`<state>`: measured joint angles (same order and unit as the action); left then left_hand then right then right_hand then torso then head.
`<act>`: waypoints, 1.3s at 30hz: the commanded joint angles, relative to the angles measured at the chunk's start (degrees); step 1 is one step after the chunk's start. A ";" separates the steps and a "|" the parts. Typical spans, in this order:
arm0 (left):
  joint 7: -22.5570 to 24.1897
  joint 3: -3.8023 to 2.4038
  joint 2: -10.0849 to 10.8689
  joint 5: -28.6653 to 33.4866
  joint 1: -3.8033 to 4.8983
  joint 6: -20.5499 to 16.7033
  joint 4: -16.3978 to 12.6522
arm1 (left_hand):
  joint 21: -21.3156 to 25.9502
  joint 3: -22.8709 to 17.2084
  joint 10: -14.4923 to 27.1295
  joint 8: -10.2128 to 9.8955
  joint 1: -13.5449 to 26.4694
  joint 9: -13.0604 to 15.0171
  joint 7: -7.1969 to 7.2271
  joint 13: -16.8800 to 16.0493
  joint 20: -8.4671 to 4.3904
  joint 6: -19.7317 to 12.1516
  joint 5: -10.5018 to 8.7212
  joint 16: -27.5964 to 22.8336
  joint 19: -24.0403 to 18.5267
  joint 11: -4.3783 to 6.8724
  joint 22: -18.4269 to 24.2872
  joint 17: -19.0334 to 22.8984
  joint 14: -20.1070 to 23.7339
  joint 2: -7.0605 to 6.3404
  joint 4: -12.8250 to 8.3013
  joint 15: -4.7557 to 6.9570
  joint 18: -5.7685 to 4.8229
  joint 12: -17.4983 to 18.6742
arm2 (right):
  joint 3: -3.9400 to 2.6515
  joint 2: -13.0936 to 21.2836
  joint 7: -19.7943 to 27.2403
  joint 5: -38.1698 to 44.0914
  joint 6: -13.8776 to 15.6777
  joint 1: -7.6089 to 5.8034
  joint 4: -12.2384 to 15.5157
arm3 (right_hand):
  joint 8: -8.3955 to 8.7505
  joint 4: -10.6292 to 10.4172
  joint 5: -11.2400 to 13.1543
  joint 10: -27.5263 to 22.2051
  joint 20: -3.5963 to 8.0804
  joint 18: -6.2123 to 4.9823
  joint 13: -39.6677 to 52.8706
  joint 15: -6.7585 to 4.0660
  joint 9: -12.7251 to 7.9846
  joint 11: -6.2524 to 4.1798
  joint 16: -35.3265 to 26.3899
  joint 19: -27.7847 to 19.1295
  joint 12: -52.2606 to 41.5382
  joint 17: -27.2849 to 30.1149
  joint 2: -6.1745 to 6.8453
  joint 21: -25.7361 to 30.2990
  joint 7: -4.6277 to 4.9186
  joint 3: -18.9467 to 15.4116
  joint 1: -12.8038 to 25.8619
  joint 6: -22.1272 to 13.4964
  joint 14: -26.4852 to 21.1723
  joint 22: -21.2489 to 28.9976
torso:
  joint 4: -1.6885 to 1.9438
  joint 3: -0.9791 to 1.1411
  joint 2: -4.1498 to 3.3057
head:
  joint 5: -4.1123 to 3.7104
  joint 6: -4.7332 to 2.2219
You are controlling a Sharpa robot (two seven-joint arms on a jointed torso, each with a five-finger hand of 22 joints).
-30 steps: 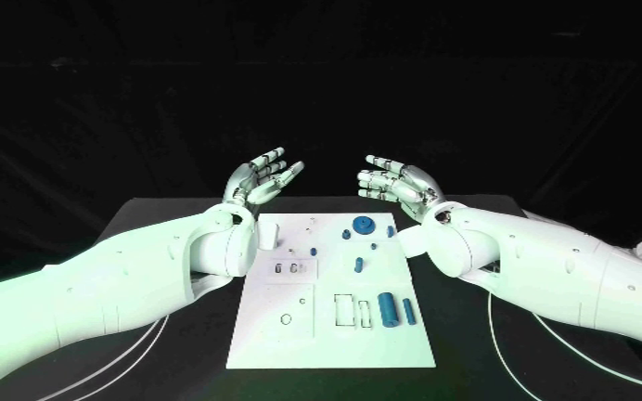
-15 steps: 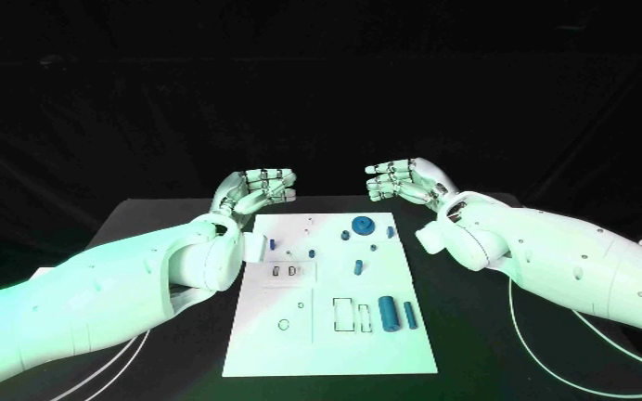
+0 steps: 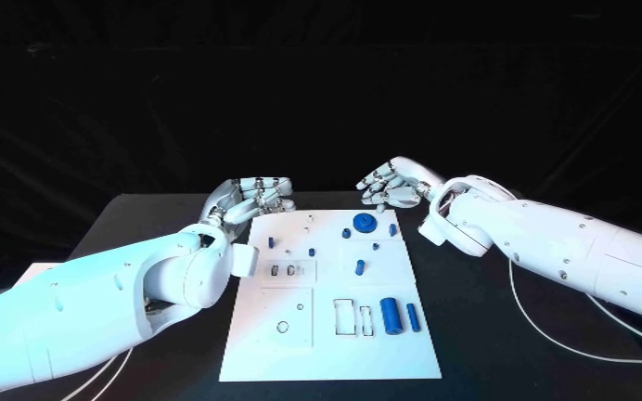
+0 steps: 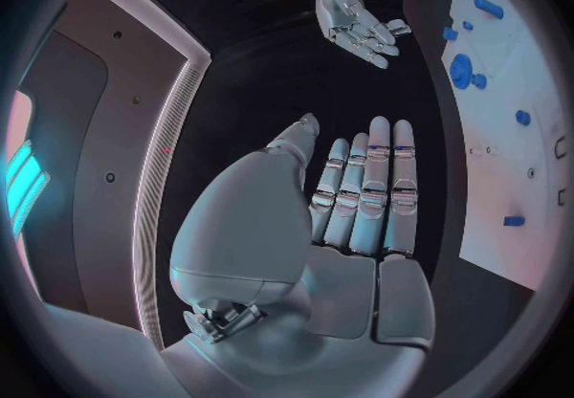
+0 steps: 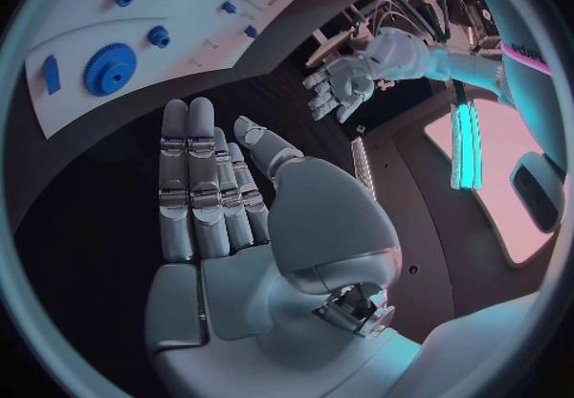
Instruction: Assemble the parts on the task board
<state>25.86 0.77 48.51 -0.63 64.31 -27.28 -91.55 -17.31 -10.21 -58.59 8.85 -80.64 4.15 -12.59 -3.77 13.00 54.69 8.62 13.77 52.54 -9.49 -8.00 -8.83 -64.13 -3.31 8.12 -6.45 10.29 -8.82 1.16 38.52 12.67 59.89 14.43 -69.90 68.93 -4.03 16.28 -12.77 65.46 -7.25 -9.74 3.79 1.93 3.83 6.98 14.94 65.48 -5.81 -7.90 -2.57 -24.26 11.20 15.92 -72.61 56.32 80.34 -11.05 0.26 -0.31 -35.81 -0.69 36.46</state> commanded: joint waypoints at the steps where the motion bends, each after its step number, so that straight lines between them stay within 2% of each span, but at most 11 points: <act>1: -1.31 -0.21 0.54 2.32 0.16 3.06 -2.19 | 0.09 -0.05 0.11 -0.59 0.28 -0.21 -0.49 0.13 0.00 -0.06 -0.34 -0.72 0.24 -0.25 0.15 -0.20 0.01 0.66 -0.48 -0.20 0.14 0.94 | -0.05 -0.61 -8.40 19.89 -4.89 -0.61 0.15 | -0.50 -0.18 -1.57 5.17 2.78 -0.58 0.26 -2.65 0.22 -2.25 8.30 4.74 0.47 -6.18 2.57 -8.98 -1.91 0.10 0.80 4.24 5.95 -4.97 | 0.60 -0.42 -1.56 | -0.52 -0.67; 6: -2.15 -0.37 0.82 2.75 0.31 4.08 -4.09 | 0.25 -0.09 0.34 -0.92 0.38 -0.27 -0.65 0.14 0.06 -0.30 -0.34 -1.10 0.17 -0.41 0.26 -0.35 0.10 0.75 -0.61 -0.32 0.11 1.28 | -0.06 -1.39 -12.19 29.10 -6.42 -1.24 0.87 | 0.01 -0.48 -1.40 4.83 2.97 -0.60 0.13 -2.70 0.15 -2.44 14.17 4.53 1.86 -10.72 3.32 -12.73 -2.17 1.11 2.05 5.04 6.07 -7.30 | 0.95 -0.67 -2.73 | -0.91 -1.23; 10: -2.63 -0.43 0.88 2.87 0.36 4.37 -5.18 | 0.39 -0.12 0.55 -1.16 0.46 -0.29 -0.79 0.14 0.13 -0.51 -0.33 -1.41 0.09 -0.53 0.36 -0.45 0.20 0.82 -0.72 -0.42 0.09 1.53 | -0.07 -1.90 -13.77 33.77 -7.23 -1.64 1.40 | 0.25 -0.58 -0.46 3.35 2.97 -0.65 0.04 -2.48 0.11 -2.33 18.97 4.38 2.10 -14.37 3.74 -15.69 -2.28 2.33 2.69 5.07 5.83 -9.10 | 1.27 -0.80 -3.63 | -1.36 -1.34; 13: -2.80 -0.46 1.02 2.90 0.37 4.43 -5.83 | 0.44 -0.12 0.63 -1.24 0.49 -0.30 -0.83 0.14 0.16 -0.58 -0.33 -1.52 0.06 -0.58 0.39 -0.49 0.23 0.85 -0.75 -0.45 0.09 1.62 | -0.07 -2.21 -14.23 35.48 -7.89 -1.85 1.58 | 0.24 -0.71 0.15 2.92 2.91 -0.67 0.07 -2.47 0.13 -2.28 21.88 4.11 2.09 -16.69 3.88 -17.58 -2.38 3.13 2.93 5.12 5.63 -10.27 | 1.48 -0.90 -4.18 | -1.50 -1.29; 17: -2.86 -0.54 1.43 2.92 0.38 4.41 -6.84 | 0.45 -0.12 0.64 -1.25 0.50 -0.30 -0.84 0.14 0.16 -0.59 -0.33 -1.54 0.06 -0.58 0.40 -0.50 0.24 0.85 -0.76 -0.46 0.09 1.64 | -0.07 -2.64 -14.41 37.31 -8.59 -2.02 1.80 | 0.23 -0.96 1.11 2.36 2.71 -0.65 0.09 -2.49 0.15 -2.18 27.73 3.75 2.06 -22.54 4.15 -19.78 -2.40 3.78 3.24 5.08 5.35 -11.62 | 1.86 -1.17 -5.08 | -1.78 -1.52; 20: -2.83 -0.72 1.73 2.93 0.39 4.37 -7.32 | 0.46 -0.12 0.66 -1.27 0.50 -0.30 -0.85 0.14 0.17 -0.61 -0.33 -1.57 0.05 -0.59 0.41 -0.51 0.25 0.85 -0.78 -0.47 0.08 1.65 | -0.07 -2.75 -14.36 37.74 -8.80 -2.06 1.95 | 0.22 -1.05 1.21 1.84 2.70 -0.69 0.03 -2.31 0.16 -2.06 29.07 3.47 2.17 -23.88 4.22 -20.38 -2.40 3.99 3.29 5.10 5.16 -12.00 | 2.03 -1.26 -5.43 | -1.84 -1.55; 24: -2.79 -0.98 2.17 2.93 0.48 4.28 -7.88 | 0.47 -0.13 0.67 -1.28 0.50 -0.30 -0.85 0.14 0.17 -0.62 -0.33 -1.59 0.04 -0.60 0.42 -0.51 0.26 0.86 -0.79 -0.48 0.08 1.67 | -0.07 -2.96 -14.23 38.03 -9.07 -2.13 2.05 | 0.19 -1.22 1.32 1.27 2.61 -0.69 -0.03 -2.17 0.17 -1.96 31.58 3.15 2.15 -26.52 4.17 -21.27 -2.40 4.33 3.30 5.14 5.09 -12.56 | 2.18 -1.29 -5.91 | -1.78 -1.59; 32: -2.86 -1.19 2.74 2.93 0.74 4.21 -8.69 | 0.48 -0.13 0.67 -1.28 0.50 -0.30 -0.86 0.13 0.18 -0.62 -0.33 -1.60 0.04 -0.60 0.42 -0.52 0.26 0.87 -0.79 -0.48 0.08 1.68 | -0.07 -3.49 -13.02 37.57 -9.85 -2.20 1.82 | 0.09 -2.00 1.38 1.99 2.46 -0.73 0.00 -2.32 0.28 -2.21 41.49 3.06 1.98 -36.88 4.13 -24.82 -2.48 5.30 3.54 5.85 5.72 -14.70 | 2.45 -1.36 -6.56 | -1.76 -1.61; 39: -3.05 -1.23 2.86 2.93 0.80 4.25 -8.72 | 0.50 -0.14 0.68 -1.29 0.51 -0.29 -0.86 0.13 0.18 -0.62 -0.33 -1.64 0.03 -0.61 0.43 -0.53 0.26 0.88 -0.81 -0.49 0.08 1.70 | -0.07 -3.99 -12.87 37.47 -10.20 -2.22 1.54 | 0.09 -2.34 1.47 2.26 2.33 -0.68 0.01 -2.40 0.31 -2.17 44.37 2.82 1.98 -39.82 4.16 -26.33 -2.50 5.74 3.53 6.08 5.61 -15.81 | 2.42 -1.38 -7.02 | -1.72 -2.18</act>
<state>22.77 -0.40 51.40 2.14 65.02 -24.20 -100.11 -17.08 -10.38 -58.15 7.95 -80.20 3.91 -13.20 -3.69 13.01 54.05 8.62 12.40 52.53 -9.92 -7.64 -9.28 -63.91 -2.87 7.64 -6.67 10.28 -7.48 1.10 34.70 -0.56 96.40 5.54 -72.08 70.53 -3.96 13.98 -11.51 67.30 -4.93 -9.75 3.80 -0.53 4.05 4.75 59.18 68.63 -3.98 -47.58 1.44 -50.46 8.60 21.36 -69.45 62.03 83.94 -26.79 2.66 -1.67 -42.55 -2.44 34.44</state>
